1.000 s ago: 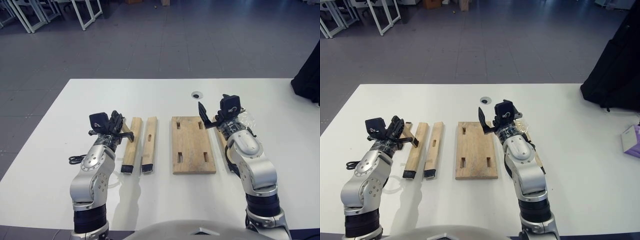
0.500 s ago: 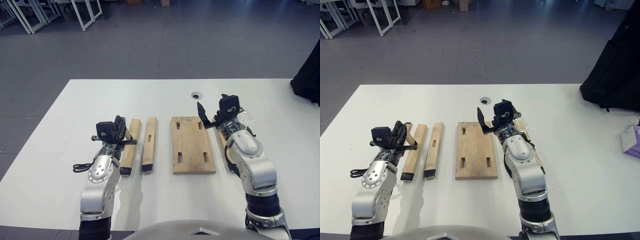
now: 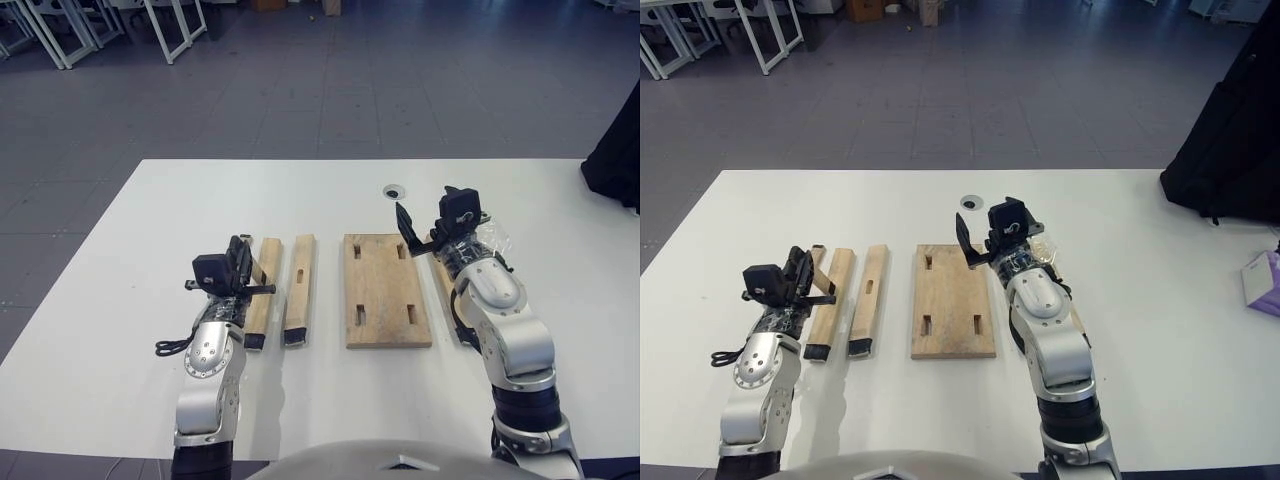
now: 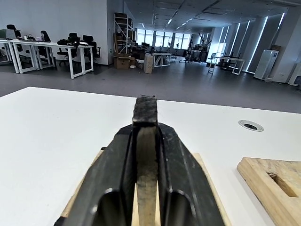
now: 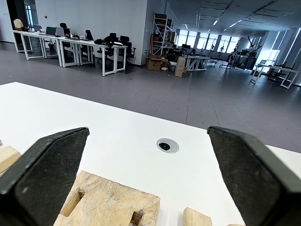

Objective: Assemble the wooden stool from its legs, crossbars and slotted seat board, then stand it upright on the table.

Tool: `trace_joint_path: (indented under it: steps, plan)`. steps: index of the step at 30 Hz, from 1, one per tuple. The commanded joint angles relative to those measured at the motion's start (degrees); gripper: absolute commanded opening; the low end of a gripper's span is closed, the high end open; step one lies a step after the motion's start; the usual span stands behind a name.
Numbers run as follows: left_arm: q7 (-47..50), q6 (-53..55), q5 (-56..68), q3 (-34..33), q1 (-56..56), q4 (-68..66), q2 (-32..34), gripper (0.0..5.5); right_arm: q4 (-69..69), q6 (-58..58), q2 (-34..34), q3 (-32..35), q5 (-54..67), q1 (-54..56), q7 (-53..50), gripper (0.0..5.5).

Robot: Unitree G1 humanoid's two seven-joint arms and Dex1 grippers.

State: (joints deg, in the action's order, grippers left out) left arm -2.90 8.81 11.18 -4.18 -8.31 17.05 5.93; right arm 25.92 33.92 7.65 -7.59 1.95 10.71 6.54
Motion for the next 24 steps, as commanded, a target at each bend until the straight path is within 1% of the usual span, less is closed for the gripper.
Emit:
trace_joint_path:
  steps: [1,3,4,9,11,13,15,17,20,22,24]
  plan:
    - [-0.98,1.09,0.03,-0.02,4.28,-4.52,-0.01,0.44,-0.18,-0.26,0.08,0.03,-0.65,1.07,0.04,4.64]
    - [-1.27,0.51,-0.50,-0.05,4.98,-6.27,0.05,0.44,0.14,-0.13,0.22,0.08,-0.72,0.79,0.01,4.64]
    - [-1.37,0.21,-0.75,-0.02,5.02,-7.09,0.08,0.81,0.30,-0.04,0.29,0.13,-0.77,0.65,-0.03,4.64]
    - [-0.02,0.28,-1.74,0.02,3.43,-5.49,-0.56,1.60,-0.74,-0.14,0.52,-0.09,-0.54,1.70,0.82,4.64]
    - [0.53,1.92,-1.54,-0.33,4.64,-2.63,-0.58,1.96,-0.66,-0.11,0.56,-0.01,-0.60,1.63,0.86,4.64]
    - [1.21,5.73,-0.86,-1.17,7.82,1.66,0.24,2.28,-0.65,-0.18,0.48,0.09,-0.68,1.50,0.77,4.64]
    - [1.52,10.45,-0.09,-2.45,13.34,4.77,1.80,2.33,-0.64,-0.29,0.28,0.07,-0.79,1.29,0.51,4.64]
    - [1.65,16.40,2.48,-5.04,22.37,5.16,4.04,2.33,-0.49,-0.35,-0.09,-0.05,-0.97,1.02,0.02,4.64]
    - [-1.02,22.84,5.67,-7.95,37.26,-2.47,9.03,2.33,-0.81,-0.57,-0.48,-0.27,-1.07,1.13,-0.35,4.64]
    - [-2.76,25.70,7.07,-8.21,41.00,-8.33,10.15,2.33,-1.05,-0.69,-0.55,-0.36,-1.08,1.28,-0.35,4.64]
    - [-3.22,26.78,6.23,-6.95,39.29,-12.73,9.94,2.33,-1.20,-0.73,-0.54,-0.37,-1.07,1.41,-0.26,4.64]
